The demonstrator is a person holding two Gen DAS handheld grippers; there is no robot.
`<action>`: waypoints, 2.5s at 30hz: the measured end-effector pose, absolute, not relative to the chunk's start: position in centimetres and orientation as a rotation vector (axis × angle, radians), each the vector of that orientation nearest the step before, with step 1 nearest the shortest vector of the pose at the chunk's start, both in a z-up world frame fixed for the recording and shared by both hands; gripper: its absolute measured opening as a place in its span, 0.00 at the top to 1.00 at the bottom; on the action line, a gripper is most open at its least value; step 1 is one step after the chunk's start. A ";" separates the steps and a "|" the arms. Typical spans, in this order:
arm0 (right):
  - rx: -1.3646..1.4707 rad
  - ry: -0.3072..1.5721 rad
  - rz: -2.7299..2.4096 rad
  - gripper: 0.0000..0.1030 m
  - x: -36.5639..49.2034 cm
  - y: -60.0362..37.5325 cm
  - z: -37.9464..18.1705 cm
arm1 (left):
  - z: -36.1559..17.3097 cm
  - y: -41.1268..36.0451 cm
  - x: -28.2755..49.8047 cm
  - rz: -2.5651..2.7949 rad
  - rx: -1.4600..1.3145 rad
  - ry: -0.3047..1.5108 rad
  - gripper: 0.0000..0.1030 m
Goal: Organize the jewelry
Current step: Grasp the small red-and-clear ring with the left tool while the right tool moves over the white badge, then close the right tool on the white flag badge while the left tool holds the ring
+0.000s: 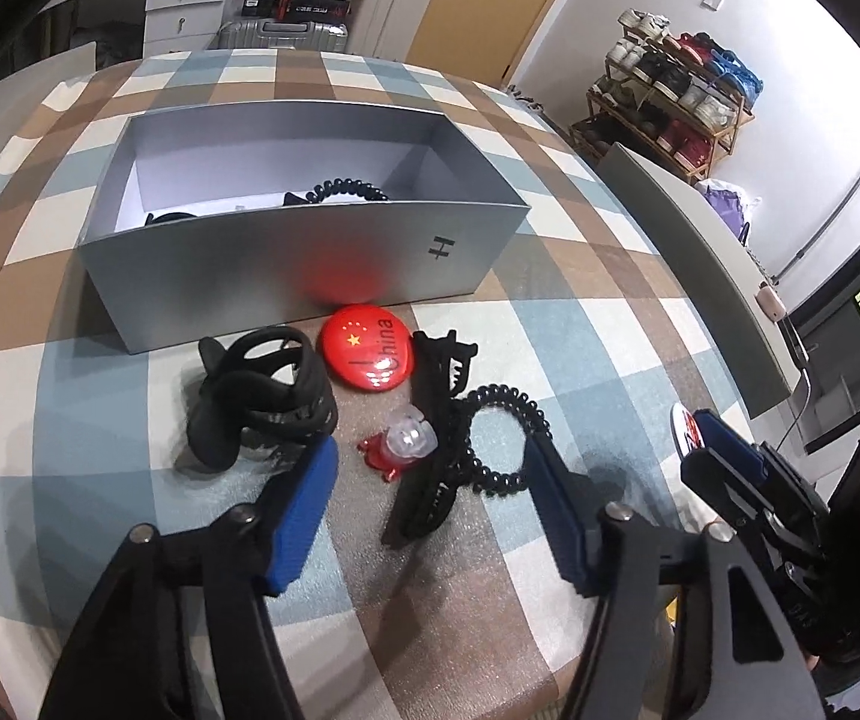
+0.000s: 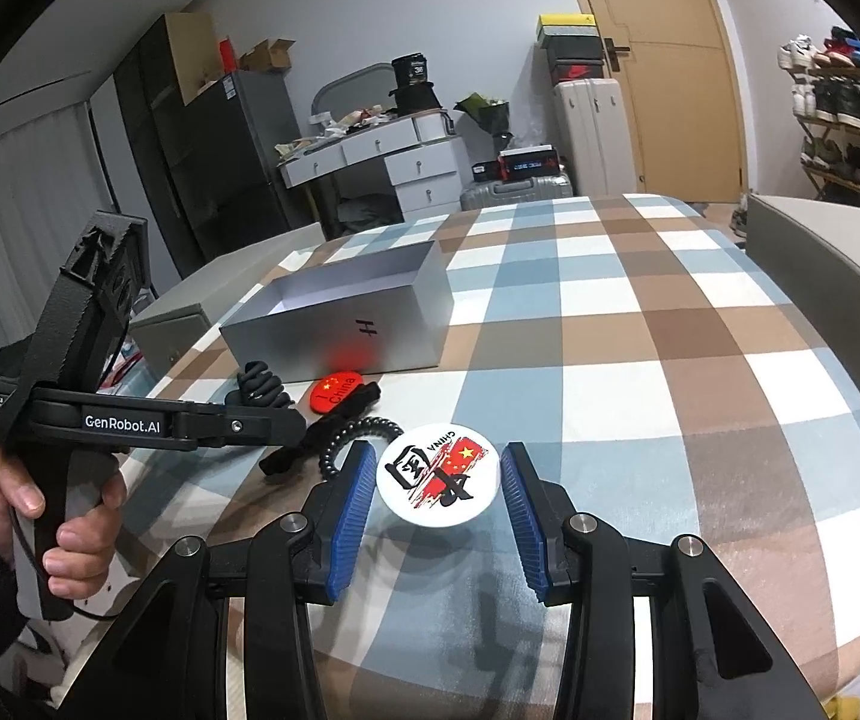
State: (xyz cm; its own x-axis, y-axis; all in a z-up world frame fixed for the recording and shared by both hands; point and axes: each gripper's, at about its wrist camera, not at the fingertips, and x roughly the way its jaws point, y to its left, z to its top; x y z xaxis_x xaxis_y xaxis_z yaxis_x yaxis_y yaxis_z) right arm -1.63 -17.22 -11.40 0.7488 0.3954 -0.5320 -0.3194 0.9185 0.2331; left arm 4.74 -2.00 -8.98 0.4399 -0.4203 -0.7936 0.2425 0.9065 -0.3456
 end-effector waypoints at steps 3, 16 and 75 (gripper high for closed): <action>0.129 0.610 0.396 0.59 -1.7 -17.2 -11.4 | -9.0 -1.8 4.9 -0.420 -0.206 1.039 0.47; 0.126 0.610 0.395 0.59 -2.0 -17.2 -11.6 | -9.8 -0.2 5.3 -0.444 -0.357 1.023 0.63; -0.056 0.731 0.324 0.56 -2.2 -16.0 -14.1 | -9.9 -1.2 5.4 -0.444 -0.244 0.984 0.63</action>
State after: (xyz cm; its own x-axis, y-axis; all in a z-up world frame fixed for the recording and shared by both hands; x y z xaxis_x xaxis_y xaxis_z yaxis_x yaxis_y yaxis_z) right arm -2.24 -16.04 -14.10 0.6971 0.2706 -0.6639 -0.3096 0.9489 0.0616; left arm 5.44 -1.24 -9.87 0.4746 -0.4672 -0.7460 0.2508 0.8841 -0.3942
